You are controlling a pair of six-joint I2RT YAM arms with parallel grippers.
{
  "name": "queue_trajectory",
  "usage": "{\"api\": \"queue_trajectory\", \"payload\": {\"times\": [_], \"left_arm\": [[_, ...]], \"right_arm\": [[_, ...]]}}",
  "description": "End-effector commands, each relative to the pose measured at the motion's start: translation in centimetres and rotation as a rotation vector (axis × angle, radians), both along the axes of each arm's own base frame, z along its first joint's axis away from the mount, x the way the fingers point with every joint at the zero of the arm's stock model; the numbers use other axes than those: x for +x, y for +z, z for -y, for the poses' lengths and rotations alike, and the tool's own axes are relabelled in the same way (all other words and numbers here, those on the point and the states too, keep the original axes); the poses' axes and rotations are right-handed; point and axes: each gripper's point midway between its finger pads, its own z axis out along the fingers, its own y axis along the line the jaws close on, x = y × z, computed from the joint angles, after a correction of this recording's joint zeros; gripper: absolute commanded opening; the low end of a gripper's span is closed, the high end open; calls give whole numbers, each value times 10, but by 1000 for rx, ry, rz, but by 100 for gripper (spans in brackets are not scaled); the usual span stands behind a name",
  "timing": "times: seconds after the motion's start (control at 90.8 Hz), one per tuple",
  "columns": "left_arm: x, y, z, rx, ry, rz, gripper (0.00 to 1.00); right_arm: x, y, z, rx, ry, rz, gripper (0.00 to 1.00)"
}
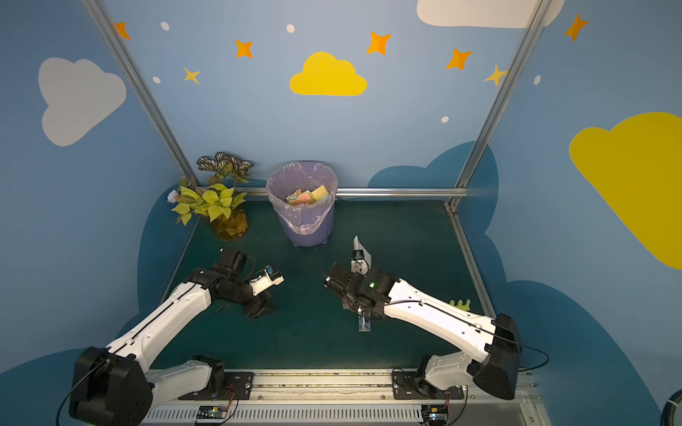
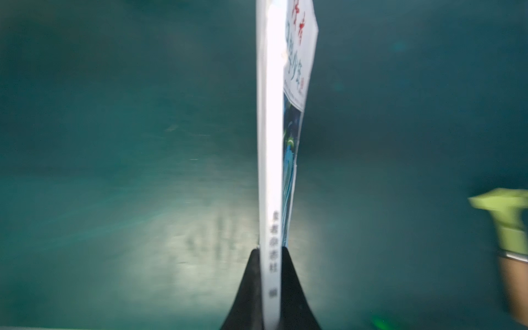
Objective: Peel off the used sticky note
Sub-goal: Adjust the book at the center of the board.
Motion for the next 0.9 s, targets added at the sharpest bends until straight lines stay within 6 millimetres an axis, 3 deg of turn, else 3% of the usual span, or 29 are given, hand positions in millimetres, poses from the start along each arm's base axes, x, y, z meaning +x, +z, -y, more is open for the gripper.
{"api": "queue_trajectory", "payload": {"times": [0.0, 0.044, 0.132, 0.308, 0.573, 0.892], "left_arm": [[-10, 4, 3, -65, -11, -30, 62], [-9, 4, 2, -74, -5, -30, 62], [-7, 5, 1, -91, 5, -32, 62], [5, 14, -8, -125, 64, 0, 62], [9, 28, -21, -151, 99, 27, 62], [9, 29, -28, -168, 111, 24, 62]], "right_arm": [[4, 33, 50, -375, -7, 105, 0], [7, 39, 48, -428, -3, 125, 0], [11, 28, 36, -481, 7, 108, 0], [19, -30, -11, -522, 79, -4, 0], [16, -94, -100, -358, 151, -103, 0], [12, -141, -163, -96, 150, -200, 0]]}}
